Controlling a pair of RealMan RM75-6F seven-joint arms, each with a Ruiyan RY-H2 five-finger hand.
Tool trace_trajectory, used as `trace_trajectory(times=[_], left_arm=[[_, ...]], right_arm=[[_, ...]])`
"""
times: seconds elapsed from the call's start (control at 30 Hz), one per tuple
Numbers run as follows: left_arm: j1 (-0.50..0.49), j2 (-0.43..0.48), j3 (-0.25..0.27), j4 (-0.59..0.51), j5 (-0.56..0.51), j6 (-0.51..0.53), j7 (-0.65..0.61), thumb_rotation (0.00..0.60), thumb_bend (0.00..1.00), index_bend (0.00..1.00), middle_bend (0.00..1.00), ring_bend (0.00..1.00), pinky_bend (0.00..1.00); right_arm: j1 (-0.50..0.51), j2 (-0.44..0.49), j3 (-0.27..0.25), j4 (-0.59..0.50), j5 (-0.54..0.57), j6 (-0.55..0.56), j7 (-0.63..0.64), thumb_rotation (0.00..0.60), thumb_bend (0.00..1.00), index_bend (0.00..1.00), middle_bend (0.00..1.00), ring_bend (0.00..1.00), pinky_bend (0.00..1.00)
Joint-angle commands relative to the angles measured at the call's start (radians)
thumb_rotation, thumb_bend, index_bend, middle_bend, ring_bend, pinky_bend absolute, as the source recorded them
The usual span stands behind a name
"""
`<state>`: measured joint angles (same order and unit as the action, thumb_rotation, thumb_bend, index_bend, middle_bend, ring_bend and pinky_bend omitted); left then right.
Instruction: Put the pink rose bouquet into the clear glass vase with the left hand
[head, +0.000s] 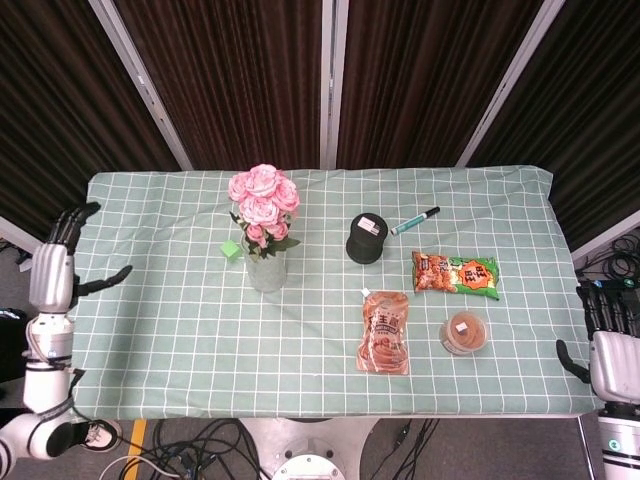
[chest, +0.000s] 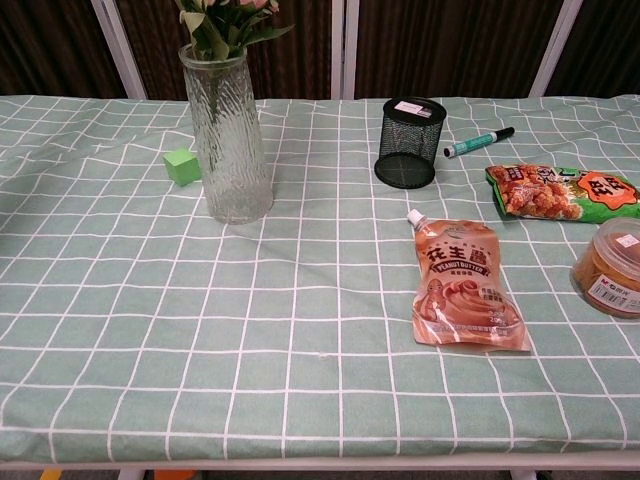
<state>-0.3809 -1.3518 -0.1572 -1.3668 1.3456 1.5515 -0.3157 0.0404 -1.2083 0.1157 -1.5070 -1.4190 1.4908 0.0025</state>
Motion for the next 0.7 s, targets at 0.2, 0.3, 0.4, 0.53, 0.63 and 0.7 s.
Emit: trace_trajectory(times=[0.2, 0.3, 0.4, 0.53, 0.63, 0.7], left_arm=[[0.137, 0.043, 0.178, -0.046, 0.115, 0.008, 0.324, 0.6, 0.0, 0.18, 0.16, 0.11, 0.27], [0.174, 0.029, 0.217, -0.057, 0.125, 0.006, 0.388, 0.6, 0.0, 0.18, 0.13, 0.09, 0.23], [0.209, 0.014, 0.234, -0.049, 0.123, 0.015, 0.434, 0.6, 0.0, 0.18, 0.1, 0.07, 0.21], [0.246, -0.013, 0.234, -0.014, 0.135, 0.05, 0.449, 0.6, 0.0, 0.17, 0.08, 0.06, 0.2], [0.257, -0.016, 0.229, -0.008, 0.143, 0.055, 0.435, 0.6, 0.0, 0.17, 0.08, 0.06, 0.2], [0.26, -0.016, 0.22, -0.008, 0.151, 0.059, 0.429, 0.6, 0.0, 0.17, 0.08, 0.06, 0.2]], right_arm=[[0.004, -0.023, -0.013, -0.001, -0.021, 0.004, -0.009, 0.6, 0.28, 0.0, 0.0, 0.0, 0.0], [0.005, -0.033, -0.024, 0.004, -0.034, 0.001, -0.009, 0.6, 0.28, 0.0, 0.0, 0.0, 0.0], [0.007, -0.041, -0.03, 0.014, -0.042, -0.001, -0.01, 0.6, 0.28, 0.0, 0.0, 0.0, 0.0], [0.006, -0.054, -0.032, 0.033, -0.044, 0.003, -0.012, 0.6, 0.28, 0.0, 0.0, 0.0, 0.0], [0.006, -0.06, -0.034, 0.04, -0.041, 0.002, -0.016, 0.6, 0.28, 0.0, 0.0, 0.0, 0.0], [0.005, -0.062, -0.033, 0.042, -0.042, 0.005, -0.02, 0.6, 0.28, 0.0, 0.0, 0.0, 0.0]])
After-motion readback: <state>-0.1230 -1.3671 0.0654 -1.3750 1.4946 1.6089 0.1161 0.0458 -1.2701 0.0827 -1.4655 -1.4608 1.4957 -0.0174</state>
